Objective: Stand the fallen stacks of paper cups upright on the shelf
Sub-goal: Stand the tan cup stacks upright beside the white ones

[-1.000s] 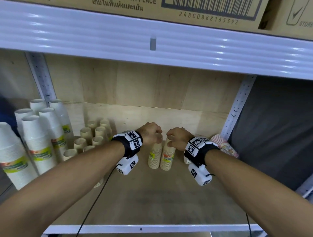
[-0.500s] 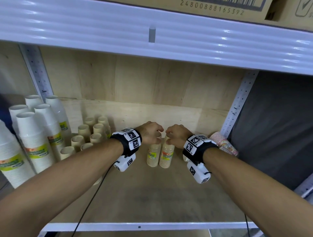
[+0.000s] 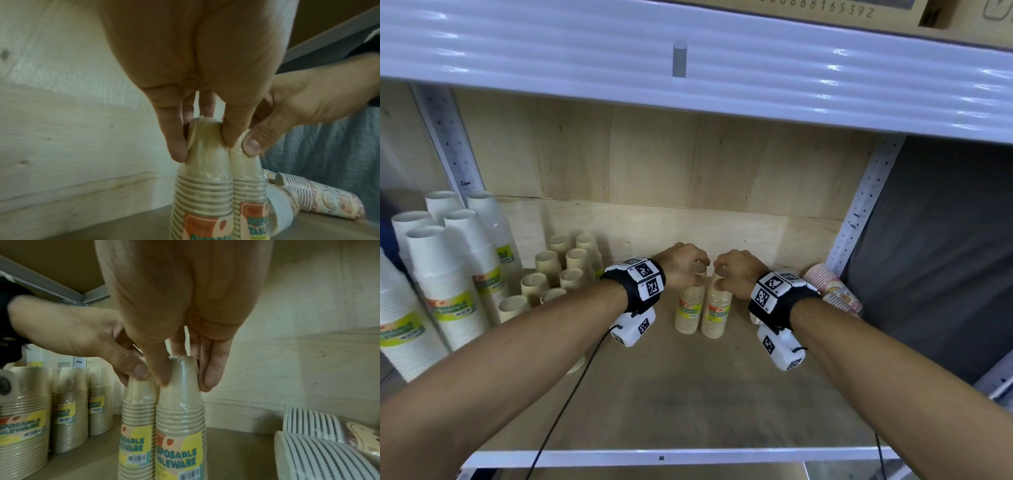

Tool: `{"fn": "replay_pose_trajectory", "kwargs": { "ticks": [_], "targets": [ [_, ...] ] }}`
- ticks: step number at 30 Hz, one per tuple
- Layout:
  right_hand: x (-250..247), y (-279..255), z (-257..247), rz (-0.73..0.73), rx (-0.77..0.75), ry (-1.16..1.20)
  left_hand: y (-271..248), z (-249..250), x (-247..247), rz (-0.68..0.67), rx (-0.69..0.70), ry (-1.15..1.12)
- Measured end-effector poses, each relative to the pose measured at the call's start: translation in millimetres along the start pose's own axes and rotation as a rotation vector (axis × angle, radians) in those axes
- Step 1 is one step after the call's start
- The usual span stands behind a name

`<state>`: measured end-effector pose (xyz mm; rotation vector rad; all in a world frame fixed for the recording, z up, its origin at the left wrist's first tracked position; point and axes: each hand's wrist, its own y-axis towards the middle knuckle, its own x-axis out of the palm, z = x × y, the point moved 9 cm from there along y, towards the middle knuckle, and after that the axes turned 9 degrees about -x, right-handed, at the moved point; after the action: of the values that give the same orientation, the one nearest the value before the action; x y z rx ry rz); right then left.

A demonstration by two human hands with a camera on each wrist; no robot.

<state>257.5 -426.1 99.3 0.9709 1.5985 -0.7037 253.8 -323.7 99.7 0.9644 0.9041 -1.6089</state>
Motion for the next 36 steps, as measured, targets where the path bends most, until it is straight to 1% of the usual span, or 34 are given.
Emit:
{"fn": "replay_pose_trajectory", "kwargs": {
  "ticks": [4,9,16,19,23,27,31,33,36],
  "targets": [
    [0.1,0.3,-1.4,-0.022,-0.002,-0.018,0.6,1.0,-1.9,0.006,-0.008,-0.007],
    [0.7,-1.5,-1.7,-0.012,0.001,0.005,-0.7,1.1,-2.6,-0.008,-0.027,0.025],
    [-3.5,-2.1,-22.6,-0.054,-0.026,0.034,-9.2,1.2,-14.1,-0.084,-0.068,0.179],
    [-5.5,-1.9,-42.5,-0.095,-0.066,0.043,-17.4,-5.5,-19.1,-0.123,-0.105,0.215],
    [-3.5,-2.2,-74.2,-0.2,-0.116,-0.009,-40.7,-19.5,-24.8,-0.195,-0.165,0.258],
    [7.0,-0.3,-108.1,-0.31,-0.127,-0.002,-67.3,-40.8,-32.3,-0.232,-0.236,0.212],
    [22.0,-1.8,-151.0,-0.42,-0.197,0.042,-95.9,-68.6,-37.2,-0.29,-0.322,0.176],
    [28.7,-3.8,-172.8,-0.454,-0.24,0.083,-111.6,-80.8,-41.7,-0.298,-0.351,0.165],
    [36.4,-6.8,-205.8,-0.484,-0.305,0.101,-133.1,-100.7,-51.2,-0.276,-0.383,0.202]
  ]
}}
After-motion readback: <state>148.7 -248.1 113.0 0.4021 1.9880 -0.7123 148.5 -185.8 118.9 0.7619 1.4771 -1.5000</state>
